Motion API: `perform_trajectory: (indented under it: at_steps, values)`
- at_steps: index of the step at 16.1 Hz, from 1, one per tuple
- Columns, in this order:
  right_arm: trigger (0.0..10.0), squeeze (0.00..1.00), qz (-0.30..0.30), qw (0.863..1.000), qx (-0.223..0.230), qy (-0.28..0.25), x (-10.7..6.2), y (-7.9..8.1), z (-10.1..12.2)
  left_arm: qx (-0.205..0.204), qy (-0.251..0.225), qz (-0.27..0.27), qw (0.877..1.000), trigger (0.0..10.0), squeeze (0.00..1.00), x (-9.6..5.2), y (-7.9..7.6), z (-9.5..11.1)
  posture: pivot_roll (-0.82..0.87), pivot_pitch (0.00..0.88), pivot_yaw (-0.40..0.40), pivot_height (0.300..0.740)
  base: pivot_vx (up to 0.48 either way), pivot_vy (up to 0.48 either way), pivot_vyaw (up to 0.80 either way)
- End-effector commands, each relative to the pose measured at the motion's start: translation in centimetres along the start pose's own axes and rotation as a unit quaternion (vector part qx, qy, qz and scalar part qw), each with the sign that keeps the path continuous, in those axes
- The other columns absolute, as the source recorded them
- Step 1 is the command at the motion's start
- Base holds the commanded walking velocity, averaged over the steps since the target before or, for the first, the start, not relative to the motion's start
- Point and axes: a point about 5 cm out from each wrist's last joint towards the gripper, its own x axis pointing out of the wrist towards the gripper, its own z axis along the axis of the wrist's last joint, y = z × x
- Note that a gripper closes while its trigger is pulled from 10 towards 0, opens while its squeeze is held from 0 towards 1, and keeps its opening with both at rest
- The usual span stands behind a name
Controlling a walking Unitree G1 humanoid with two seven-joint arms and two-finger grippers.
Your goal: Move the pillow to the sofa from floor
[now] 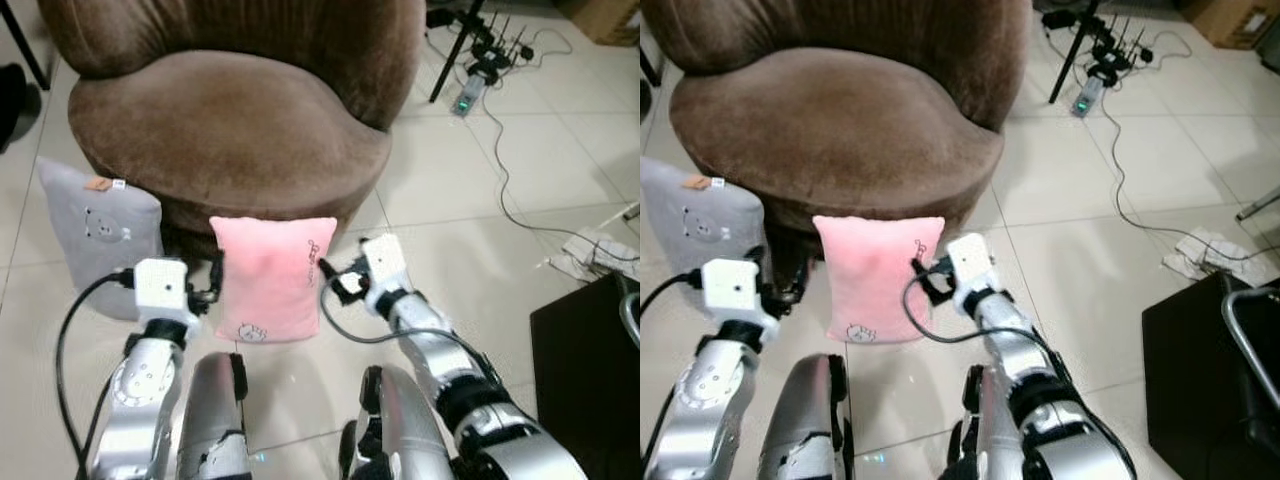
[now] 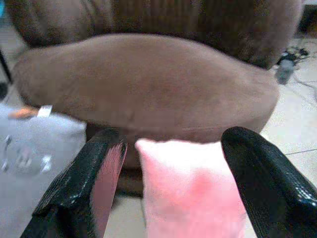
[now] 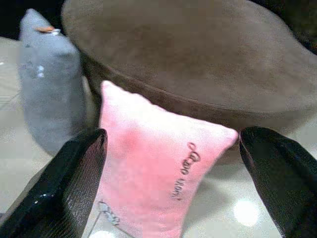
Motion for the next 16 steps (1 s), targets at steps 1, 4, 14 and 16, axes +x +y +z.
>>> perform_trajectory:
  at_steps: [1, 4, 14, 16]
  values:
    - [10.0, 0.00, 0.012, 1.000, -0.006, 0.014, -0.2, 0.1, -0.5, 0.001, 0.022, 0.010, 1.000, 10.0, 0.00, -0.6, 0.1, -0.9, 0.36, 0.229, -0.200, 0.597, 0.000, 0.000, 0.00]
    - [10.0, 0.00, 0.006, 1.000, -0.005, 0.013, 0.0, -0.2, -0.4, 0.002, 0.032, -0.003, 0.999, 10.0, 0.00, -0.6, -0.6, -1.1, 0.34, 0.220, -0.202, 0.597, 0.000, 0.000, 0.00]
    - [10.0, 0.00, -0.072, 0.997, -0.005, -0.013, -1.3, -1.6, -0.6, 0.030, 0.029, -0.093, 0.995, 10.0, 0.00, 3.5, -2.3, -0.5, 0.09, 0.166, -0.085, 0.597, 0.000, 0.000, 0.00]
    - [10.0, 0.00, -0.088, 0.996, -0.011, 0.000, -2.0, -1.1, -1.7, 0.029, 0.035, -0.134, 0.990, 10.0, 0.00, 5.2, -3.8, -0.4, -0.01, 0.136, -0.019, 0.597, 0.000, 0.000, 0.00]
